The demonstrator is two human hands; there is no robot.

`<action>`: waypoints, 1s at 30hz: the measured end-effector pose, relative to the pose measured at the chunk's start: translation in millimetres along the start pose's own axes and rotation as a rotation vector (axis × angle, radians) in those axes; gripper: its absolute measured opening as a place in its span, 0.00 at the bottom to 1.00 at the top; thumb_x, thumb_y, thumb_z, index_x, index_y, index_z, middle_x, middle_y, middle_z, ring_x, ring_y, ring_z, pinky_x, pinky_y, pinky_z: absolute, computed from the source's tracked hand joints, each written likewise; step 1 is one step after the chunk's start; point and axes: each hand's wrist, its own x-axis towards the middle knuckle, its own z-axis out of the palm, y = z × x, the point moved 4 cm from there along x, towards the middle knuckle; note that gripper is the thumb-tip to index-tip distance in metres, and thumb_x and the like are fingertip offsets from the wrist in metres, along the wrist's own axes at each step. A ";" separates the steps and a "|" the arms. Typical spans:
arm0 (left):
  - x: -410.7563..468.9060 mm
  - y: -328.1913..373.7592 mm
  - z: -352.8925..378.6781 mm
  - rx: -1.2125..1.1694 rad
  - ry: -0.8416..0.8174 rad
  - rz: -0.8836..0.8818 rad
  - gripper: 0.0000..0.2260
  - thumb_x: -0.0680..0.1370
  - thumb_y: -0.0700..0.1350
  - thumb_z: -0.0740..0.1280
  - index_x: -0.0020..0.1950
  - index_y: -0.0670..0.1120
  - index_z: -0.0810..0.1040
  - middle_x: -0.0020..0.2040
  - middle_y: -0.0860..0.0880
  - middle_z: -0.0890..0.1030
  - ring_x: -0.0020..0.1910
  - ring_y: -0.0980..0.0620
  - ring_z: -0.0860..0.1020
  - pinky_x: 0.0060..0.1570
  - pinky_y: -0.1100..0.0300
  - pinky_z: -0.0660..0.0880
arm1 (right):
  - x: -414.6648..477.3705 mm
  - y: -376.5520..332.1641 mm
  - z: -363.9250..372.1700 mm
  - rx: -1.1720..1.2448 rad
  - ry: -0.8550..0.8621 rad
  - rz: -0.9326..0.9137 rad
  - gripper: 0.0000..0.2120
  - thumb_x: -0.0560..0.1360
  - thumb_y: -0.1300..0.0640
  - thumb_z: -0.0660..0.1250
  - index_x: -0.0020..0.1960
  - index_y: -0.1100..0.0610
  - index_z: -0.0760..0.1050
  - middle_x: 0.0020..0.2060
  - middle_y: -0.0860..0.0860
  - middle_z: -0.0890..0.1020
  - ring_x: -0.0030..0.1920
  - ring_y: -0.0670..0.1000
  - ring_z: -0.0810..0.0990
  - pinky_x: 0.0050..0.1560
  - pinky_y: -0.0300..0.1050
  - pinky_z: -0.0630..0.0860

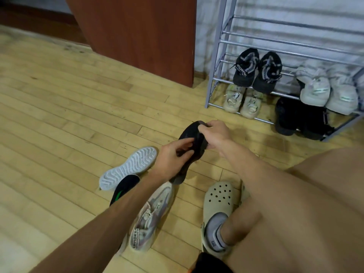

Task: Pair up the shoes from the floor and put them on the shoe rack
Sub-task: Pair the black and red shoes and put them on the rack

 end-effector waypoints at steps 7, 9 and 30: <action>-6.7 -47.0 -55.7 -0.007 -0.346 -0.439 0.41 0.73 0.52 0.72 0.79 0.54 0.50 0.79 0.51 0.54 0.77 0.50 0.56 0.72 0.54 0.58 | -14.0 -22.9 -22.6 0.128 -0.076 -0.149 0.04 0.74 0.57 0.69 0.48 0.54 0.81 0.45 0.53 0.84 0.47 0.52 0.84 0.41 0.44 0.83; -14.6 -50.6 -56.3 -0.040 -0.462 -0.465 0.43 0.72 0.52 0.72 0.79 0.54 0.48 0.79 0.49 0.56 0.77 0.49 0.55 0.74 0.52 0.57 | -18.3 -30.5 -27.3 0.183 -0.107 -0.179 0.03 0.75 0.56 0.69 0.47 0.54 0.82 0.43 0.52 0.85 0.43 0.52 0.84 0.37 0.41 0.83; 5.1 81.1 -83.8 -0.226 -0.497 -0.166 0.12 0.76 0.37 0.68 0.58 0.41 0.81 0.55 0.41 0.84 0.51 0.46 0.83 0.43 0.58 0.81 | -55.0 -89.3 -133.7 0.358 -0.009 -0.184 0.15 0.77 0.46 0.65 0.53 0.58 0.78 0.53 0.57 0.83 0.44 0.54 0.84 0.42 0.47 0.81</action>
